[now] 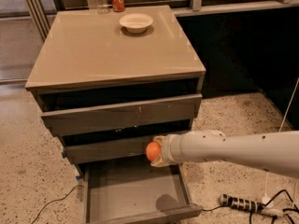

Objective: Pick orange from bottom drawer and place on counter

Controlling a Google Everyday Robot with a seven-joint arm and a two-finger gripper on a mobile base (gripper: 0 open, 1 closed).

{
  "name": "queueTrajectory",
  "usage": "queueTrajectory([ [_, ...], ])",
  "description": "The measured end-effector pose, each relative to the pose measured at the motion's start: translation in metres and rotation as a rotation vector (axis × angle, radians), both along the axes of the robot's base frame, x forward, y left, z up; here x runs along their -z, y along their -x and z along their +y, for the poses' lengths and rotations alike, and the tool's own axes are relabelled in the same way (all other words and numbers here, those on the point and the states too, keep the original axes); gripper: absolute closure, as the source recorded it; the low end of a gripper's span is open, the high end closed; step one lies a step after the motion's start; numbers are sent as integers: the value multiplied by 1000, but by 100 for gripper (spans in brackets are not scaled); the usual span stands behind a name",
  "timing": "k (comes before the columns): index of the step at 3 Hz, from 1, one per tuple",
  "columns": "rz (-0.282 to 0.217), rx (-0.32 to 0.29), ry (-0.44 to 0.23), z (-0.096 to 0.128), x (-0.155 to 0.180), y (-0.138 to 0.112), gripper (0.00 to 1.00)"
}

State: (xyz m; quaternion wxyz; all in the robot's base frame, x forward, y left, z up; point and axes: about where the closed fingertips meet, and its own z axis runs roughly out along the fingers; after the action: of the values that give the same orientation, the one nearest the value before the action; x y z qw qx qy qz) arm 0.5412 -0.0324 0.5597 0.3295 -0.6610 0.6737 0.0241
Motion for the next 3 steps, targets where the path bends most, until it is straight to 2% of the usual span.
queueTrajectory([
  [1, -48, 5, 3, -1, -28, -2, 100],
  [2, -147, 2, 7, 1, -86, -1, 100],
  [3, -147, 2, 7, 1, -86, -1, 100],
])
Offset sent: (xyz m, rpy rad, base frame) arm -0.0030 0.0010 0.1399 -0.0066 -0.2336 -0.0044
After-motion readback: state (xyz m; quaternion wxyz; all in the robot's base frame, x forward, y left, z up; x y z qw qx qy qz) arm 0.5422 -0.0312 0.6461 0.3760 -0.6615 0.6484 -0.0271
